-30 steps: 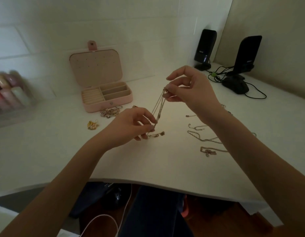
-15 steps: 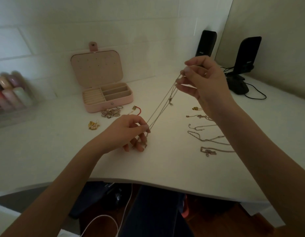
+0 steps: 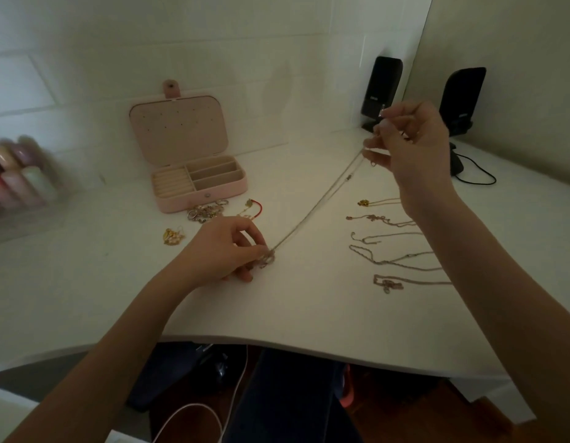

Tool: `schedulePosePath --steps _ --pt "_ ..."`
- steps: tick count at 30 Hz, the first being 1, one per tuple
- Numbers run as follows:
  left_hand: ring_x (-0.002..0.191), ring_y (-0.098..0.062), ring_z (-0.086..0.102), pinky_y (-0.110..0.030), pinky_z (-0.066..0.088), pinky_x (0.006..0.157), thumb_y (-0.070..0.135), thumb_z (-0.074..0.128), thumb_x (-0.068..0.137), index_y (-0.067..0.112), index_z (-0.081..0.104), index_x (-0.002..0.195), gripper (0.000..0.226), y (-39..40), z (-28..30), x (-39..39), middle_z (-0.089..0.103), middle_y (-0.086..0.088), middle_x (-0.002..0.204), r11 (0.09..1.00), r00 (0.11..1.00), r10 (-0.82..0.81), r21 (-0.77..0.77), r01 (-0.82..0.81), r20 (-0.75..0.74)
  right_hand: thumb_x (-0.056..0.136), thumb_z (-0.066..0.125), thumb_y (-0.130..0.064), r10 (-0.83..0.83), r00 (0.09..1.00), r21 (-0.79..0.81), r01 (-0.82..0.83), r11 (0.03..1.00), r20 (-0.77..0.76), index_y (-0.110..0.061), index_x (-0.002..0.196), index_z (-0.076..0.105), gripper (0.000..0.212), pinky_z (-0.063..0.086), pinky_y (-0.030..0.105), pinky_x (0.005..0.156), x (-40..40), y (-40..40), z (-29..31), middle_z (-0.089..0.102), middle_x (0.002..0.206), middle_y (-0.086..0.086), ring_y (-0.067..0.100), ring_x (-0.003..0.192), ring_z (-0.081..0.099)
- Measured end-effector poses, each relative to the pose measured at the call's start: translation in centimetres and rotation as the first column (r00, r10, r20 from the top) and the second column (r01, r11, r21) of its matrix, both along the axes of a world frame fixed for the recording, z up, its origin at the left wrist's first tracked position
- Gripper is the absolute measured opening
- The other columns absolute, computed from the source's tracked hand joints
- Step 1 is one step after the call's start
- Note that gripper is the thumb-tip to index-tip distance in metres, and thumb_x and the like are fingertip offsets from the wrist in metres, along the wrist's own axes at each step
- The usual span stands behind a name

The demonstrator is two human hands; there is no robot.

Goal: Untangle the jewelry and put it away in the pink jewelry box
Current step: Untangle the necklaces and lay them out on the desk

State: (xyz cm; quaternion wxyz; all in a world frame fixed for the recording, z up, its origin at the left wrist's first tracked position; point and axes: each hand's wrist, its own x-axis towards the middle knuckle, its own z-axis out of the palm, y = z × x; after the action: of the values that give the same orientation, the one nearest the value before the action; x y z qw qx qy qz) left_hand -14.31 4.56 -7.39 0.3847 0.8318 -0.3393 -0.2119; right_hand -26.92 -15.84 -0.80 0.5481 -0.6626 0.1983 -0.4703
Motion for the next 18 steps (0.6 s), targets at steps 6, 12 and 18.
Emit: schedulePosePath --steps 6,12,18 --pt "0.051 -0.015 0.068 -0.019 0.042 0.036 0.025 0.069 0.083 0.017 0.065 0.082 0.009 -0.4 0.1 -0.1 0.071 -0.001 0.072 0.999 0.999 0.02 -0.04 -0.018 0.043 0.092 0.053 -0.001 0.048 0.998 -0.001 -0.048 0.999 -0.034 -0.014 0.093 0.051 0.013 0.06 0.032 0.065 0.0 0.1 -0.4 0.059 0.083 0.003 0.011 0.065 0.067" --pt "0.053 -0.001 0.064 -0.017 0.048 0.049 0.035 0.064 0.084 0.022 0.067 0.08 0.014 -1.1 1.9 -0.9 0.067 0.013 0.077 0.994 0.912 0.019 -0.107 0.027 0.409 0.087 0.06 0.001 0.207 0.978 0.059 -0.206 0.977 -0.009 -0.009 0.093 0.052 0.014 0.058 0.033 0.063 0.1 1.3 -0.1 0.065 0.079 0.006 0.018 0.07 0.069" --pt "0.073 -0.006 0.069 -0.026 0.055 0.055 0.037 0.064 0.084 0.025 0.069 0.088 0.014 -3.8 5.3 -2.2 0.07 0.008 0.084 0.908 0.986 -0.01 -0.412 0.079 0.166 0.088 0.06 0.0 0.33 0.943 -0.011 -0.331 0.944 -0.035 -0.006 0.098 0.053 0.014 0.057 0.031 0.061 0.4 3.1 1.0 0.066 0.081 0.009 0.02 0.068 0.07"
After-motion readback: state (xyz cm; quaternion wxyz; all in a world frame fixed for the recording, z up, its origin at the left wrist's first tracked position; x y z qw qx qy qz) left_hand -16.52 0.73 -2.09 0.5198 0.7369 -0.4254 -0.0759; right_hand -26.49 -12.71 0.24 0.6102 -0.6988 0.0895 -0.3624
